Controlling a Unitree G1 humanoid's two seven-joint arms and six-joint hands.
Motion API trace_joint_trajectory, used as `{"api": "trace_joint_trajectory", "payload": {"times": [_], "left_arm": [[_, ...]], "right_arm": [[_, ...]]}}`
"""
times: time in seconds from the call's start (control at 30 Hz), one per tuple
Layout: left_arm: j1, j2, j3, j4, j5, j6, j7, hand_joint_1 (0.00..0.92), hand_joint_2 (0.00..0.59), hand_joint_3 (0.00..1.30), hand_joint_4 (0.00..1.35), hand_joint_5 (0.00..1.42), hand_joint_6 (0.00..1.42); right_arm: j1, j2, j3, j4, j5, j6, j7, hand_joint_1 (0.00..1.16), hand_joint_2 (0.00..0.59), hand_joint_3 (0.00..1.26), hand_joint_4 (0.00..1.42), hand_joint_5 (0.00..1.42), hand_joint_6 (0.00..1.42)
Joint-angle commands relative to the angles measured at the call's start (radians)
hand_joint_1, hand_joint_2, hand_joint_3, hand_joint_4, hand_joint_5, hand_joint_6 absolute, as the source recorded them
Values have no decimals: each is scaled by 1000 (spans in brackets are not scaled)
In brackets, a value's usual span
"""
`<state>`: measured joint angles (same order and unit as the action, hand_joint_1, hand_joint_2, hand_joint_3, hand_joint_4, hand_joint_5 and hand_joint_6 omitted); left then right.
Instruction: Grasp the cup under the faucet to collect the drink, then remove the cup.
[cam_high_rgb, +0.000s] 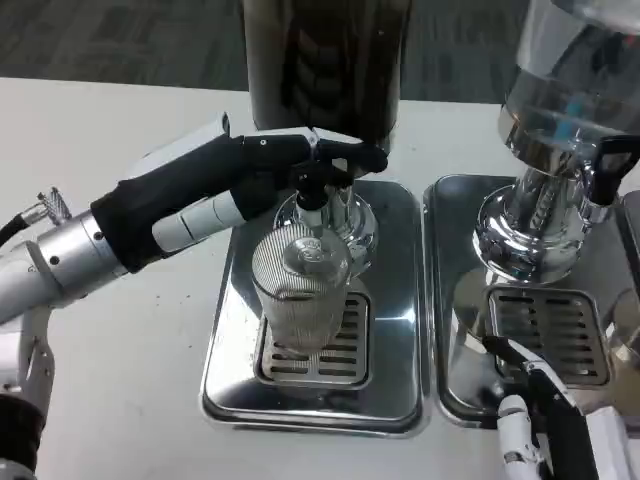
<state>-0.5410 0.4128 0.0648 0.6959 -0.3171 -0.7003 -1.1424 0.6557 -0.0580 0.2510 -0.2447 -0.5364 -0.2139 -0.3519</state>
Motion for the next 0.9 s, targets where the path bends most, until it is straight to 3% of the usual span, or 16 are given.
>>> {"api": "trace_joint_trajectory", "payload": {"times": [0.03,0.47,0.67,0.73,0.83,0.9], "left_arm": [[27,4,-22,2,24,-24,-13,0,117,309,177,107,232],[35,8,-33,-3,31,-75,-3,0,119,302,171,104,234],[38,6,-35,-5,30,-74,3,0,117,306,171,104,235],[38,7,-36,-4,31,-75,4,0,116,307,171,104,235],[37,7,-37,-1,28,-72,5,0,115,308,171,104,235],[37,7,-36,1,27,-72,5,0,114,308,171,104,235]], "right_arm": [[9,-3,-1,-17,-6,-3,0,0,575,253,187,122,48],[12,-4,3,-33,-6,-7,7,0,576,252,187,122,48],[-12,-34,6,-19,20,-95,12,6,576,251,187,122,48],[-27,-43,10,-9,49,-117,32,83,524,239,187,122,48],[-51,-60,10,2,65,-126,70,340,347,175,179,151,65],[-73,-73,14,14,80,-126,106,404,295,134,166,168,78]]}}
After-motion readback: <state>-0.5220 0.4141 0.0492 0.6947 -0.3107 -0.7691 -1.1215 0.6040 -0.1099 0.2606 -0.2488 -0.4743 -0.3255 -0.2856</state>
